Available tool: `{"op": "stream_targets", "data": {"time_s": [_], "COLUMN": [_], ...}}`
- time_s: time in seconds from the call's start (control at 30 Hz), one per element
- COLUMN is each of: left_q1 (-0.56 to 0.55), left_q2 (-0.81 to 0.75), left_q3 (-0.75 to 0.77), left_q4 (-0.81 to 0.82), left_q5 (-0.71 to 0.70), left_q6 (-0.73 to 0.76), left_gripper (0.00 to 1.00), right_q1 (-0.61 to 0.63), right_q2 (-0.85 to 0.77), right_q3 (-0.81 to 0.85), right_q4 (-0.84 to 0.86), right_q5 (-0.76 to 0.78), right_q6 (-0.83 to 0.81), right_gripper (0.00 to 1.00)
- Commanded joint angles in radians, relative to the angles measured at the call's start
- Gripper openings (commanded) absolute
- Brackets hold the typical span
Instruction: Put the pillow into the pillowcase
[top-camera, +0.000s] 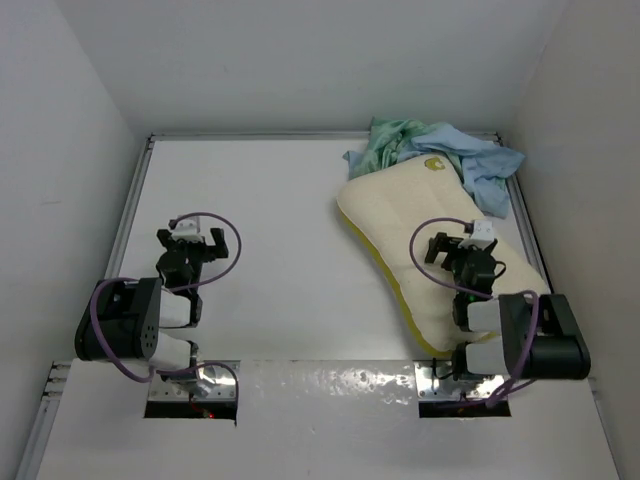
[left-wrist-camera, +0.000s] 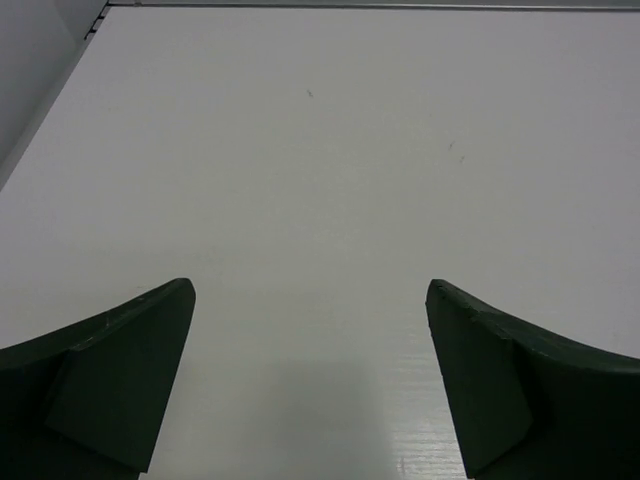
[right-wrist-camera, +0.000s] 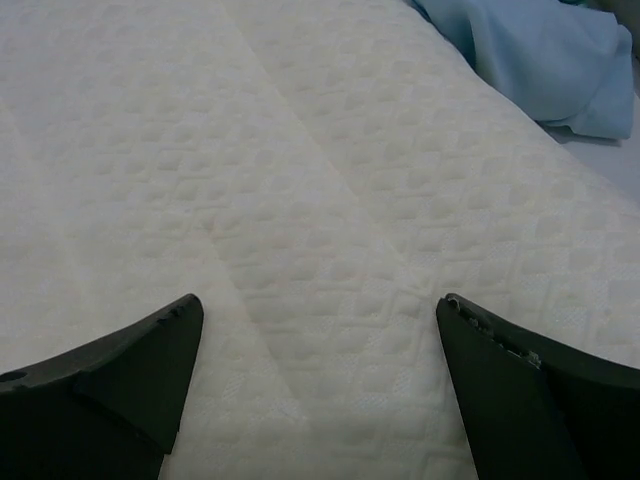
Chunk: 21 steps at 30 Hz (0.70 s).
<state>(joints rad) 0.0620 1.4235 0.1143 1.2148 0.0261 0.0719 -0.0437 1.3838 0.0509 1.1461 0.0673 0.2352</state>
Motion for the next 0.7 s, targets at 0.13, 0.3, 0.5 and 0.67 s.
{"op": "stream_targets", "data": {"time_s": [0.13,0.3,0.5,0.67], "left_q1": [0.018,0.082,0.093,0.091], "left_q2": [0.006,-0.085,-0.061,-0.048], "left_q3": [0.015,0.165,0.845,1.034], "left_q4": [0.058,-0.262,-1.093,-1.12], "left_q5": [0.054,0.426,0.499,0.205], "left_q6": [0.003,0.078,0.412,0.441], "left_gripper": [1.0,1.0,1.0,1.0], "right_q1": [0.004,0.014,0.173,0.173], "right_q2": [-0.359,-0.364,-0.023,0.392], "right_q3": [0.304,0.651,1.191,1.755], "right_q4": [-0.8,-1.099,-1.573,-1.755], "right_q5": [-0.07,-0.228,0.175,0.128], "right_q6": [0.058,-0.042,-0.278,-0.153], "right_gripper": [0.99,0.99,0.74,0.9]}}
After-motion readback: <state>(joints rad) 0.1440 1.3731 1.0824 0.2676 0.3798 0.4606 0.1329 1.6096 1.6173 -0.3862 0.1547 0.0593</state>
